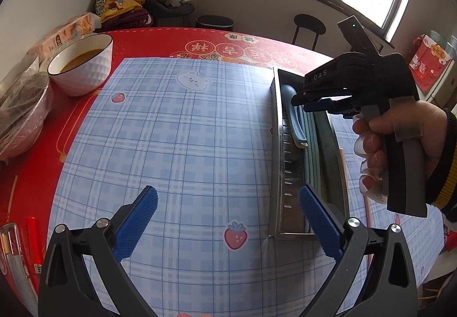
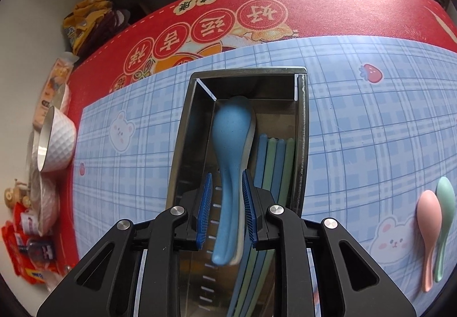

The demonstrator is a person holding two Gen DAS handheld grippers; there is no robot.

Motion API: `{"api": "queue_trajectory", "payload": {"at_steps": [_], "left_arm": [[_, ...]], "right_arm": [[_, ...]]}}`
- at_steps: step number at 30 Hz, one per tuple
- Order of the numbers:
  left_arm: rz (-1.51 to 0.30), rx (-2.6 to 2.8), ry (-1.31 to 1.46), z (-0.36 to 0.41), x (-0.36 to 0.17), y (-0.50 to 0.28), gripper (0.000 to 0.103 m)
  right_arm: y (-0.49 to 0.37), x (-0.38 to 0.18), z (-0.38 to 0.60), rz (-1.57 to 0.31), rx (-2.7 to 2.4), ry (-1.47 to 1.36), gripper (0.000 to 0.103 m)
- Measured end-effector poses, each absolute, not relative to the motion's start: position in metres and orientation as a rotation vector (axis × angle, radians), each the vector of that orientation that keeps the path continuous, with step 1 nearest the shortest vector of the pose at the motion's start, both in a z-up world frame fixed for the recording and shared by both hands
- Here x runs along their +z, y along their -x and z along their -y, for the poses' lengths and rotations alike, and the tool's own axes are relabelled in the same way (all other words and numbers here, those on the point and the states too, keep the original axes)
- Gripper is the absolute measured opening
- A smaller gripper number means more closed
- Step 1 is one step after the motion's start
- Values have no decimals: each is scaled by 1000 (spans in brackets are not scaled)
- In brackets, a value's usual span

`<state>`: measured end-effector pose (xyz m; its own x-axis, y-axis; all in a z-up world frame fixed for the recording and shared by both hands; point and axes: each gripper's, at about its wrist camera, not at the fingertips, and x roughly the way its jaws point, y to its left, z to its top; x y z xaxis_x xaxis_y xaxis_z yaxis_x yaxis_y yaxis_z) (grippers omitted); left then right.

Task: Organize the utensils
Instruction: 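Open the right gripper to release the blue spoon in the tray, then move the left gripper onto a pink chopstick and close on it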

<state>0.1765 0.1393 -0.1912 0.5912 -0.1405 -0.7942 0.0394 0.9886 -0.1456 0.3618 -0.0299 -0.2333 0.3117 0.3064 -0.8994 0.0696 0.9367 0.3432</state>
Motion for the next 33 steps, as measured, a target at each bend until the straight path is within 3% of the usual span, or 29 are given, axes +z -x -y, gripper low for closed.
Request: {"api": "queue_trajectory", "payload": {"at_steps": [1, 3, 14, 16, 17, 33], "left_arm": [[-930, -106, 120, -138, -190, -176, 97], [-923, -106, 120, -133, -186, -175, 97], [-937, -131, 110, -94, -178, -170, 97], [-941, -143, 101, -84, -177, -166, 97], [-943, -149, 96, -80, -177, -164, 97], [-1010, -286, -4, -6, -195, -125, 96]], "right_arm": [[-358, -229, 32, -1241, 171, -348, 28], [-349, -221, 39, -1214, 185, -341, 44], [-276, -193, 97, -1108, 273, -302, 70], [-261, -191, 109, -1091, 285, -294, 77], [-254, -190, 114, -1083, 289, -290, 86], [-165, -198, 182, -973, 220, -197, 88]]}}
